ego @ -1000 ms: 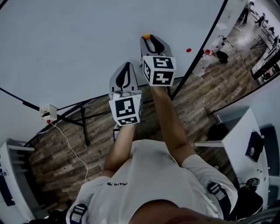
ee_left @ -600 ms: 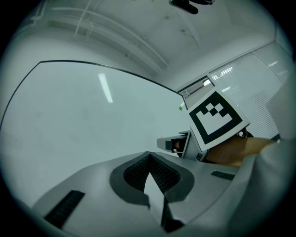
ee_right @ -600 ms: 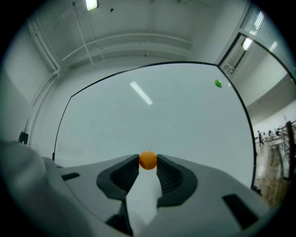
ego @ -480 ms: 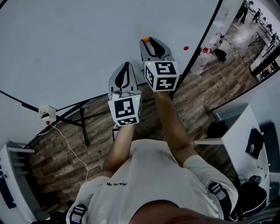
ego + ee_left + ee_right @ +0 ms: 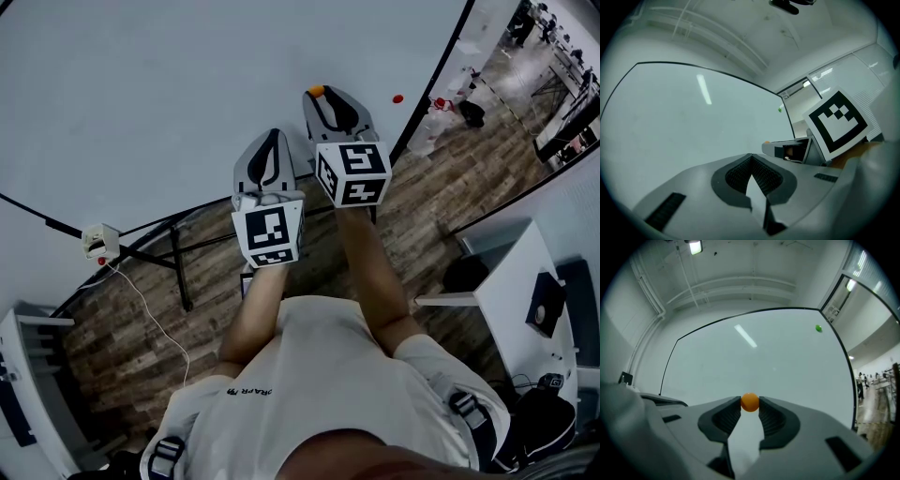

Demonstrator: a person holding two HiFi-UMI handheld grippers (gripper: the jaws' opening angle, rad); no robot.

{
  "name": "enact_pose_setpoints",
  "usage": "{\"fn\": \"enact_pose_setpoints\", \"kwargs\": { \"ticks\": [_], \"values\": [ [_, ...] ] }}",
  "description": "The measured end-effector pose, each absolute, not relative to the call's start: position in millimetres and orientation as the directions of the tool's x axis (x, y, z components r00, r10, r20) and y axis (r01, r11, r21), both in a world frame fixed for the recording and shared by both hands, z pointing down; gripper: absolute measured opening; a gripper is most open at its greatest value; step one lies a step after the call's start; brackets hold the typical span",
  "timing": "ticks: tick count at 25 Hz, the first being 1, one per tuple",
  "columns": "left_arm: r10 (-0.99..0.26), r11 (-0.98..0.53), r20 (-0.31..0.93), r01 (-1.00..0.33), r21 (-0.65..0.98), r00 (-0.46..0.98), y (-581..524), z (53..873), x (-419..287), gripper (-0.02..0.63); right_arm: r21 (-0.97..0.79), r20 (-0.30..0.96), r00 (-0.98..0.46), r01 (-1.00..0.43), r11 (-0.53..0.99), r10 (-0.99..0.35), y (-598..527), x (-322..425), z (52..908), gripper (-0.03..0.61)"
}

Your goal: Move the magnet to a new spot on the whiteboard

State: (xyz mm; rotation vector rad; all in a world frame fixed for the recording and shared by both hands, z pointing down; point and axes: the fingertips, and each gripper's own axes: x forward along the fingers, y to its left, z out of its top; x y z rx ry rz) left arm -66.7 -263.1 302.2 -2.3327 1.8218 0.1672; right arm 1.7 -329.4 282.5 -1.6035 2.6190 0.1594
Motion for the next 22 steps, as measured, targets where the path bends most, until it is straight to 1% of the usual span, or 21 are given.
{"fn": "enact_pose_setpoints", "kwargs": {
  "ticks": [7,22],
  "values": [
    [-0.943,-0.24,-0.21,-0.965,-0.103,0.257,-261,300,-60,0.003,0.045,-0.098,-0.459,-0.888,0.457,-0.883,-323,6,294,0.127],
    [-0.94,-0.277,-0.183,-0.957,-0.087,0.289,-267,310,-54,0.003,0.015,-0.078,-0.461,-0.887,0.461,-0.884,-313,13,319,0.127]
  ]
}}
